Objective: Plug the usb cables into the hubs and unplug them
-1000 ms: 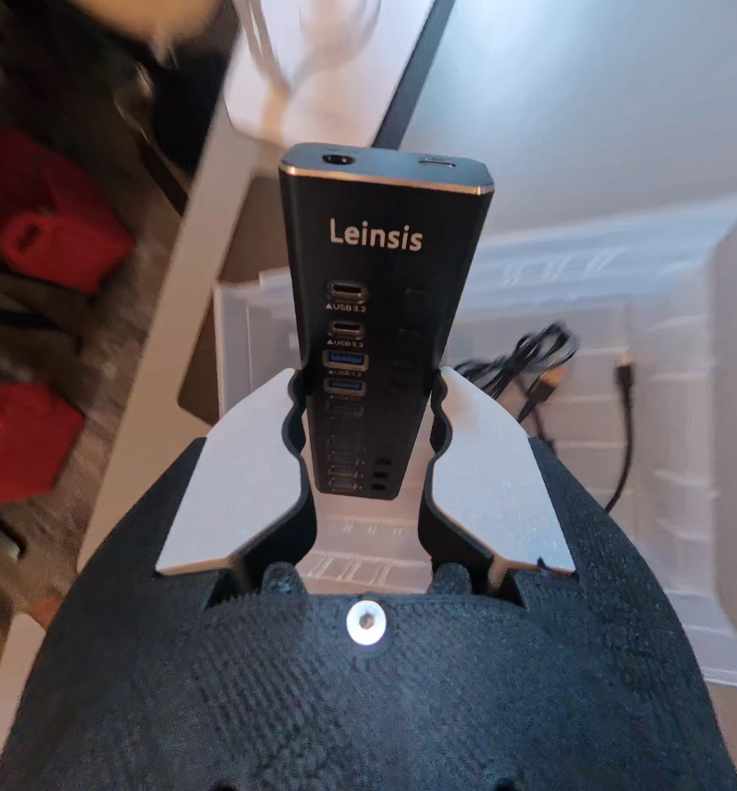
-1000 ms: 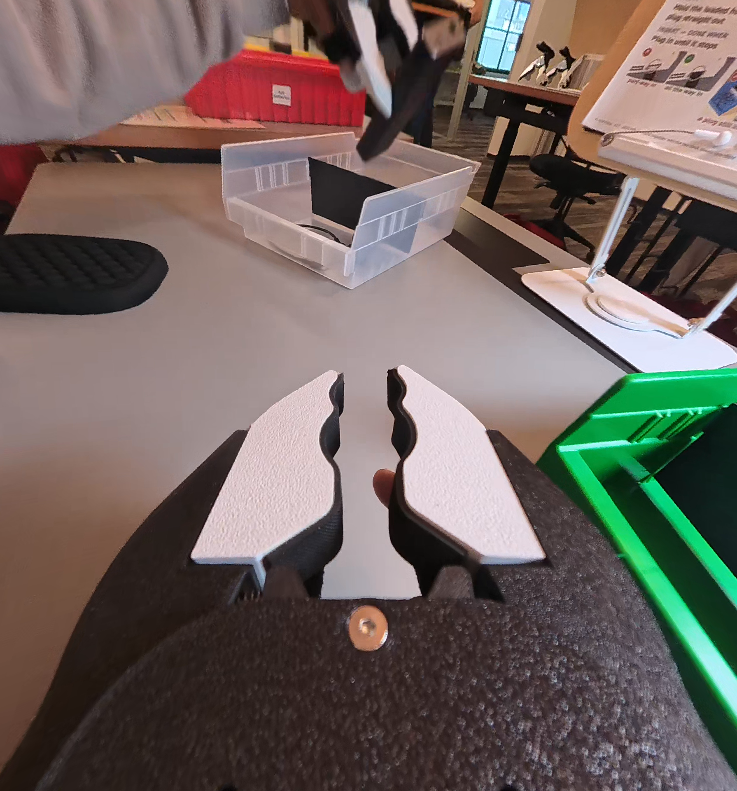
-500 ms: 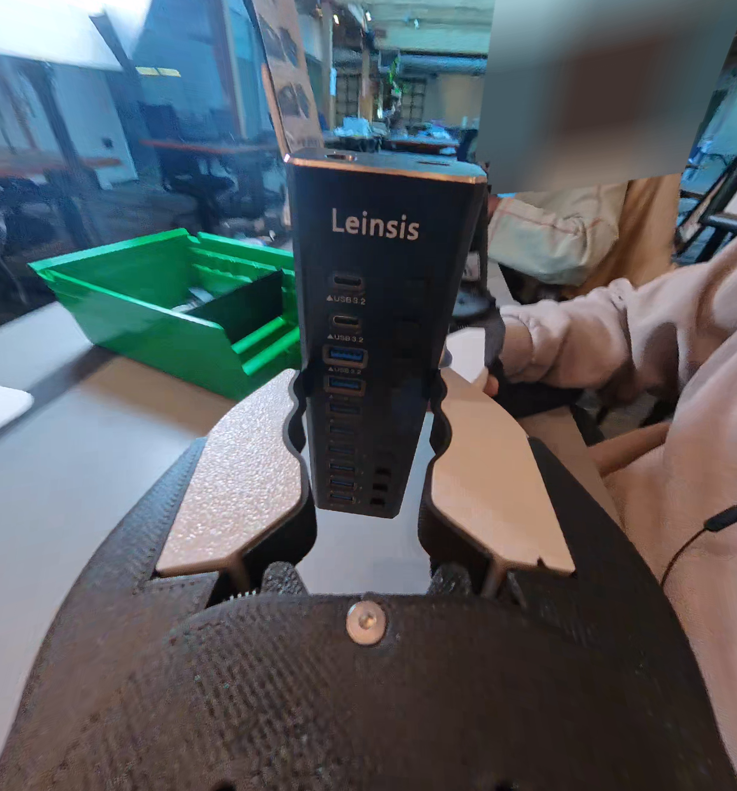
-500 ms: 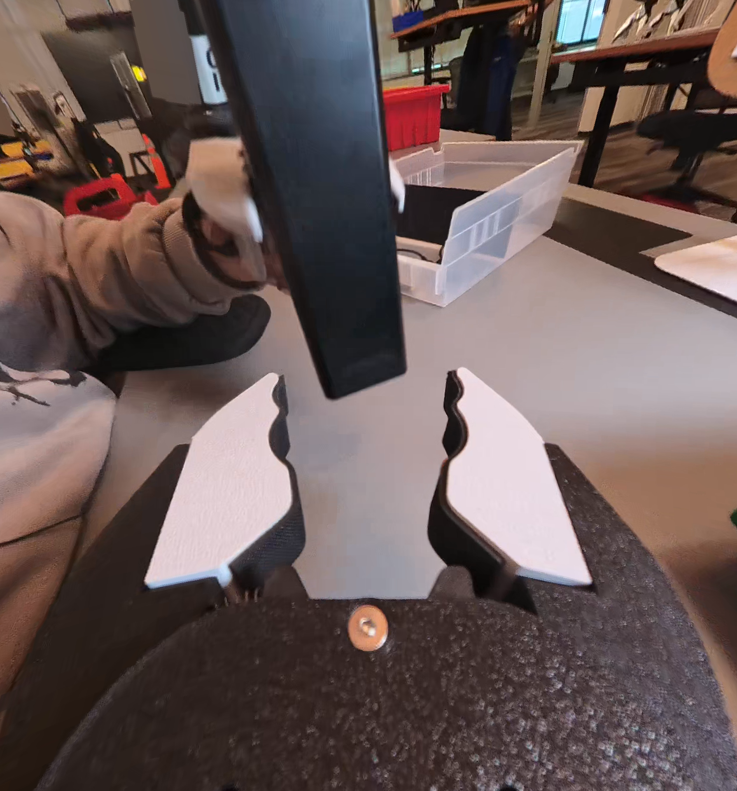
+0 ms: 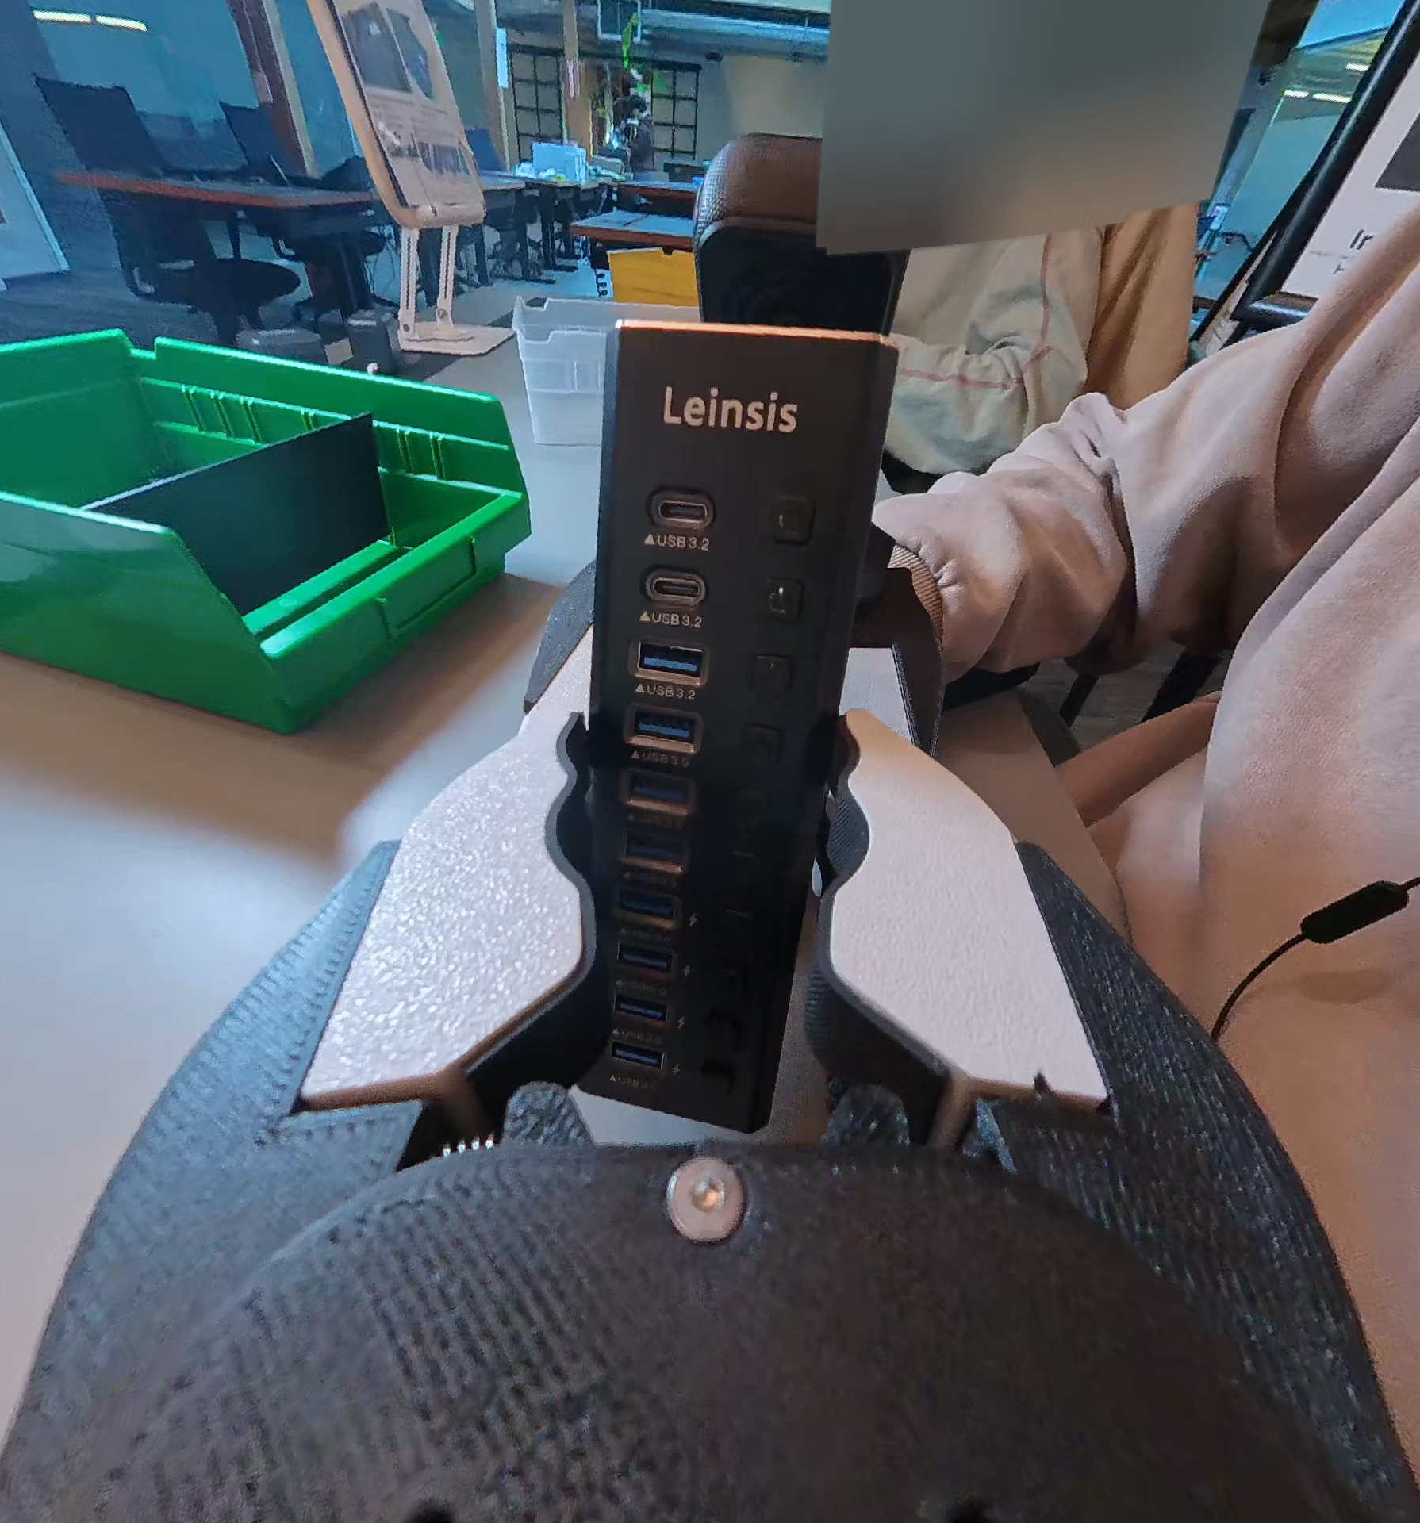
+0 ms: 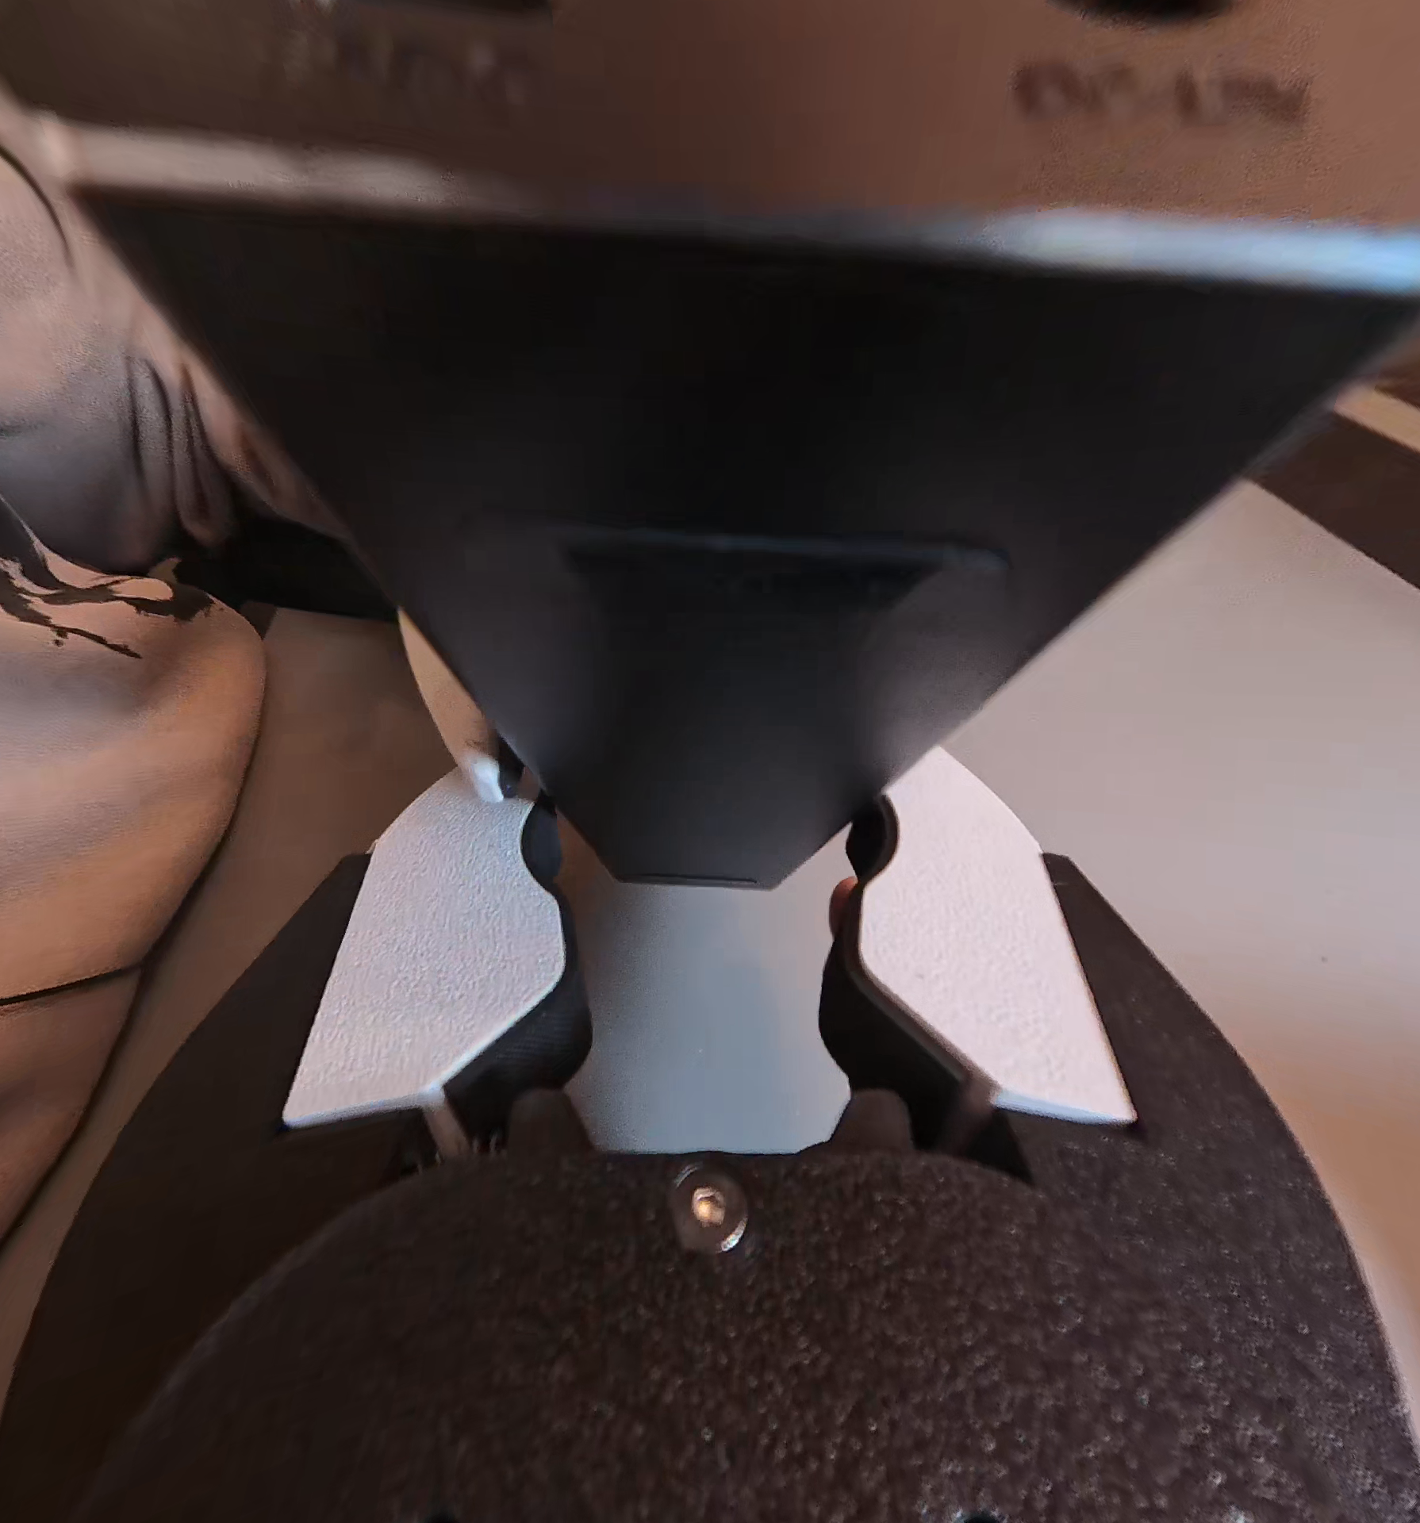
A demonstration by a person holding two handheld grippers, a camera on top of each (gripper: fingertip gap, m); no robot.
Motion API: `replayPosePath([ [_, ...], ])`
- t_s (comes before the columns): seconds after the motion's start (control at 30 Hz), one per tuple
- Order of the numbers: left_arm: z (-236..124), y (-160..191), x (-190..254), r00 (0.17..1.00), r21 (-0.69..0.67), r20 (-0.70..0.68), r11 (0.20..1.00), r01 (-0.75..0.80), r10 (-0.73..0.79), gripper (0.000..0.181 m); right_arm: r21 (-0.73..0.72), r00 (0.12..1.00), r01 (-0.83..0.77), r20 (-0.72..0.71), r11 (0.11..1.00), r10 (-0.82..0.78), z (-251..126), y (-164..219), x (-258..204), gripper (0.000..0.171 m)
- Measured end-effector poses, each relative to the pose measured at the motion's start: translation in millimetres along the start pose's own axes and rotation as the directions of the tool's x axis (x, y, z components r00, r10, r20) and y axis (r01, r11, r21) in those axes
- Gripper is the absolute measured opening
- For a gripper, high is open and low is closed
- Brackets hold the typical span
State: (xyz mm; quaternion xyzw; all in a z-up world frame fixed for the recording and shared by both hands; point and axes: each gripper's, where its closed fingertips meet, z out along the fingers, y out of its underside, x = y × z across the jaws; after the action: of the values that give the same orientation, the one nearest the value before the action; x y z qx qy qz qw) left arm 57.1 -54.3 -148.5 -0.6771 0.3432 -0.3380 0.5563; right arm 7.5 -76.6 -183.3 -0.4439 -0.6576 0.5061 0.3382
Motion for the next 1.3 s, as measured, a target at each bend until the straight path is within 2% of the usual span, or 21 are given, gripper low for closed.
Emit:
replayPosePath([
  [0.2,2.9,0.8,7.2,0.998,0.002,-0.046,0.999,0.049,-0.049,0.056,0.007,0.998,-0.022,0.057,1.0,0.022,-9.5,2.9,-7.8,0.068],
  [0.37,-2.5,-5.2,1.1,0.999,0.013,0.012,0.999,-0.032,0.032,0.052,-0.019,0.997,-0.064,0.045,0.998,0.065,-11.6,7.1,-3.7,0.068],
  [0.53,-13.8,-23.4,1.0,0.999,0.109,0.001,0.993,-0.038,0.038,0.049,0.064,0.98,-0.161,0.128,0.985,0.152,-18.1,-6.7,-8.6,0.067],
  [0.63,-26.3,-31.7,-7.6,1.0,0.163,-0.012,0.987,0.009,-0.008,0.057,0.149,0.961,-0.239,0.179,0.96,0.212,-29.1,-19.2,-5.5,0.068],
  [0.77,-23.5,-8.0,-14.4,0.997,0.067,-0.051,0.996,0.067,-0.064,0.069,0.282,0.954,-0.284,0.184,0.916,0.238,-46.9,-38.3,6.4,0.068],
  [0.9,2.3,24.5,3.9,0.977,-0.058,-0.14,0.986,0.157,-0.164,0.082,0.334,0.969,-0.241,0.129,0.911,0.209,-54.1,-44.6,13.4,0.068],
  [0.97,17.6,31.1,10.9,0.979,-0.077,-0.133,0.986,0.145,-0.154,0.08,0.337,0.974,-0.223,0.126,0.915,0.19,-50.5,-45.5,9.6,0.068],
  [1.03,26.1,30.2,9.2,0.991,-0.086,-0.082,0.992,0.097,-0.104,0.062,0.339,0.978,-0.2,0.126,0.919,0.166,-46.5,-46.2,5.4,0.068],
  [1.23,12.9,32.3,-0.7,0.997,-0.157,-0.042,0.986,0.065,-0.072,0.061,0.271,0.992,-0.128,0.015,0.954,0.128,-45.8,-37.8,15.1,0.069],
  [1.3,6.8,36.1,-4.8,0.998,-0.178,-0.014,0.983,0.053,-0.057,0.061,0.283,0.982,-0.19,0.038,0.94,0.187,-48.3,-40.8,17.3,0.07],
])
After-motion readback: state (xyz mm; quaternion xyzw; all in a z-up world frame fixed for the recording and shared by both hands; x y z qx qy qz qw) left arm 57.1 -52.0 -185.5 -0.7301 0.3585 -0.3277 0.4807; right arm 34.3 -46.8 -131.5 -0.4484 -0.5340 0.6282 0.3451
